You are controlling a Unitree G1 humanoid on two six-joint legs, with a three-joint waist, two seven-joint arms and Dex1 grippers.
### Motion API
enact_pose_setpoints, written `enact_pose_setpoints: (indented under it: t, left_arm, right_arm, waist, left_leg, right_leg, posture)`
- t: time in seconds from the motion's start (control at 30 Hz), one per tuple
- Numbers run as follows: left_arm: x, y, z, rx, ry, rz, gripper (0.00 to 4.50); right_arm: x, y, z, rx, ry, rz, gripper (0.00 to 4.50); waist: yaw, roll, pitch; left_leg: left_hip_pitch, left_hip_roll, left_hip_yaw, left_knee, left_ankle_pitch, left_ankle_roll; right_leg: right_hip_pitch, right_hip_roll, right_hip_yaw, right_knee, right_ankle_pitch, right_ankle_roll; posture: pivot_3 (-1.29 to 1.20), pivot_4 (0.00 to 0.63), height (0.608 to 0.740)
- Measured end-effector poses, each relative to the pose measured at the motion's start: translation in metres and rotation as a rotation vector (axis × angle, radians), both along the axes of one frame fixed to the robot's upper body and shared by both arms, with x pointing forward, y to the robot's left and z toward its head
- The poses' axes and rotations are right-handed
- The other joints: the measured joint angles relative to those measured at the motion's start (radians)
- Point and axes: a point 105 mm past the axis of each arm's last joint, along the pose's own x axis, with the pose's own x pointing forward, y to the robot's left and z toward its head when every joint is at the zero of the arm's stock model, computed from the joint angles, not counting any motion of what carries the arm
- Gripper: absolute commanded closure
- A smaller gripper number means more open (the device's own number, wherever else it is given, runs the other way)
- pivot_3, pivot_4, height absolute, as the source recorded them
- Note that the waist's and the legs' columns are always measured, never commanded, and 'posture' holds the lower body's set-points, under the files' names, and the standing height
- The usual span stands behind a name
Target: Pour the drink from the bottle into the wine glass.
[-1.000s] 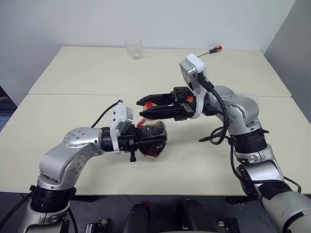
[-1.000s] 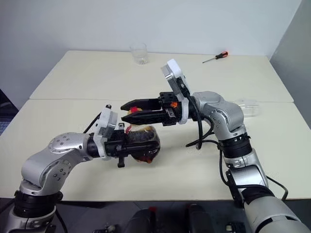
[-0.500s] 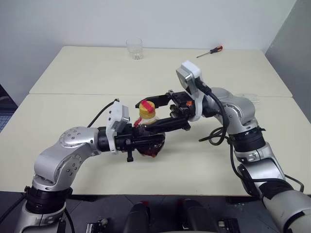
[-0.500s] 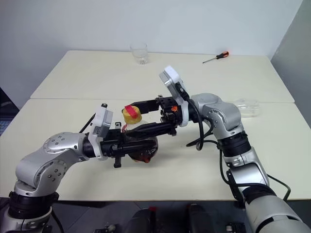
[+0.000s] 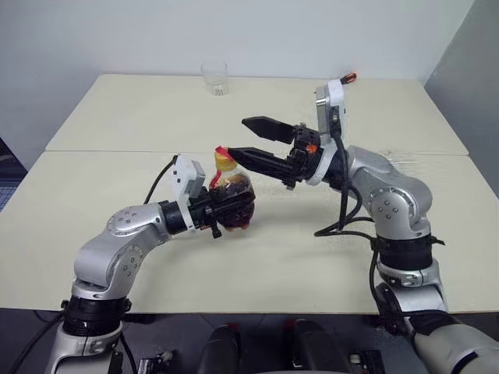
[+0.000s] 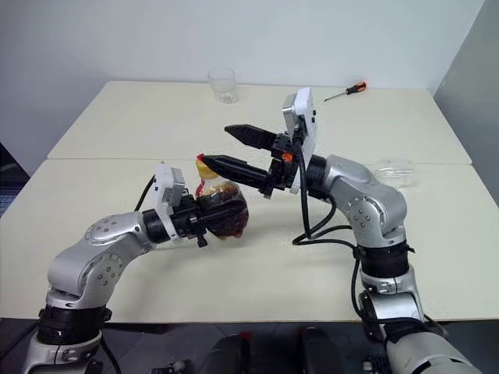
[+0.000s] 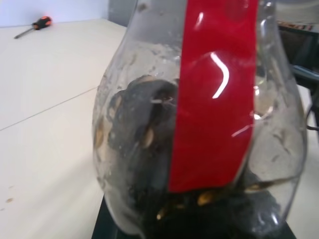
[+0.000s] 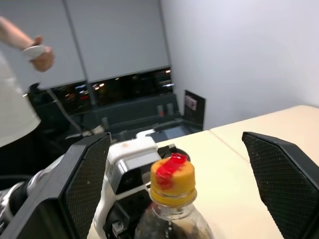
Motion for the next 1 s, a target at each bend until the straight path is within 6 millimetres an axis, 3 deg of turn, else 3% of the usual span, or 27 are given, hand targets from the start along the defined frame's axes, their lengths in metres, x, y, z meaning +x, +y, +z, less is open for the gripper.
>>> enact_pose_setpoints:
  t: [0.23,0.43,1.0]
  left_arm:
    - [0.018,0.004,0.011,0.011,-0.052,0.034,3.5]
    - [0.018,0.002,0.008,0.028,-0.05,0.015,3.5]
    - [0.019,0.003,0.005,0.041,-0.042,0.01,3.5]
  right_arm:
    - [0.011,0.018,-0.011,-0.065,-0.082,-0.175,0.0]
    - [0.025,0.025,-0.025,-0.118,-0.096,-0.238,0.0]
    - [0.03,0.03,-0.014,-0.067,-0.07,-0.224,0.0]
  waist:
    - [-0.001,0.0,0.0]
    - [0.0,0.0,0.0]
    - [0.0,0.0,0.0]
  left_leg:
    - [0.0,-0.001,0.001,0.0,0.0,0.0]
    - [0.0,0.0,0.001,0.0,0.0,0.0]
    - [0.0,0.0,0.001,0.0,0.0,0.0]
  right_leg:
    - [0.0,0.0,0.0,0.0,0.0,0.0]
    - [0.0,0.0,0.0,0.0,0.0,0.0]
    - [0.0,0.0,0.0,0.0,0.0,0.0]
  posture:
    - [0.0,0.15,0.74]
    - [0.0,0.15,0.74]
    - [0.0,0.15,0.74]
